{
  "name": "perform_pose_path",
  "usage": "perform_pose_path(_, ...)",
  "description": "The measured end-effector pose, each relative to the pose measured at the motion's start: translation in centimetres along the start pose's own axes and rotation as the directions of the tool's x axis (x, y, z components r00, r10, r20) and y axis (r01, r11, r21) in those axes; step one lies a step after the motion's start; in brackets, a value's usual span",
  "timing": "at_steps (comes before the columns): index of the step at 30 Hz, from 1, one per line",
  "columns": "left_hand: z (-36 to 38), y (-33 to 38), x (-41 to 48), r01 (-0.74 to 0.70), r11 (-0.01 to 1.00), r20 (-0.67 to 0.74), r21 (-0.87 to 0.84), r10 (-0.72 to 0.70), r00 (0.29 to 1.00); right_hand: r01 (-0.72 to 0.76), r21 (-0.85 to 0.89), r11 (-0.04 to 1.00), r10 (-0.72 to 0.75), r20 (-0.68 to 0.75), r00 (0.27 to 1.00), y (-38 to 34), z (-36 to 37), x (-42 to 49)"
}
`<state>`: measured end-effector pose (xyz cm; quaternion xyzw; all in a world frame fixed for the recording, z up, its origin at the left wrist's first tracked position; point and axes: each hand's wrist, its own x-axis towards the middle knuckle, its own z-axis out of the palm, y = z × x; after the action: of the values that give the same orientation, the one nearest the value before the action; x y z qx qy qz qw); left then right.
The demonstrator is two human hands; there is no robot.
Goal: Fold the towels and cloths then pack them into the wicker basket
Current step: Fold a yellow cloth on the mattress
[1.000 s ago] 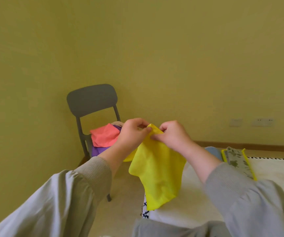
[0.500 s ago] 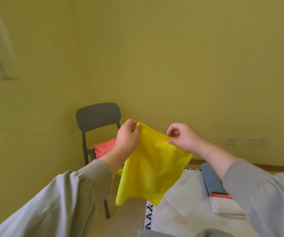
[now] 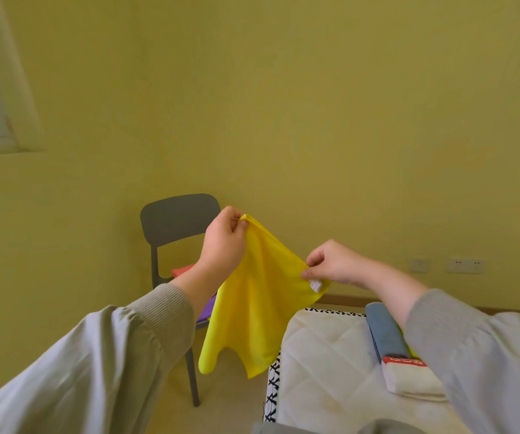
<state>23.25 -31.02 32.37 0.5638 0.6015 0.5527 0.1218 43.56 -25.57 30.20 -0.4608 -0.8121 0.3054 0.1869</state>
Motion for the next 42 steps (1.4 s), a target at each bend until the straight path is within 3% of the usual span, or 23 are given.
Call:
perform_pose_path(9, -1.1, -0.8, 0.3, -0.018, 1.0, -0.033, 0.024, 0.018, 0.999, -0.063, -0.021, 0.998, 0.06, -0.098, 0.993, 0.5, -1.2, 0.6)
perform_pose_path(13, -1.8, -1.2, 0.5, -0.033, 0.997, 0.012, 0.074, 0.032, 0.999, -0.088, -0.057, 0.995, 0.074, -0.211, 0.975, -0.1, -2.3, 0.3)
perform_pose_path(18, -3.0, -1.2, 0.5, -0.253, 0.914, 0.175, 0.318, 0.205, 0.963, -0.089, -0.131, 0.987, 0.043, -0.317, 0.948, -0.9, -3.0, 0.3)
perform_pose_path(24, -4.6, -1.5, 0.5, -0.511, 0.736, 0.382, 0.444, 0.36, 0.851, -0.038, -0.28, 0.959, -0.037, -0.257, 0.966, -1.2, -3.5, 0.4)
perform_pose_path(31, -5.4, -1.8, 0.8, -0.447, 0.771, 0.323, 0.454, 0.325, 0.889, -0.048, -0.207, 0.977, -0.028, -0.348, 0.937, -1.7, -3.7, 0.3)
perform_pose_path(42, -6.2, -1.2, 0.9, -0.36, 0.789, 0.278, 0.498, 0.248, 0.928, -0.018, -0.218, 0.976, -0.042, -0.264, 0.964, -2.2, -4.2, 0.4)
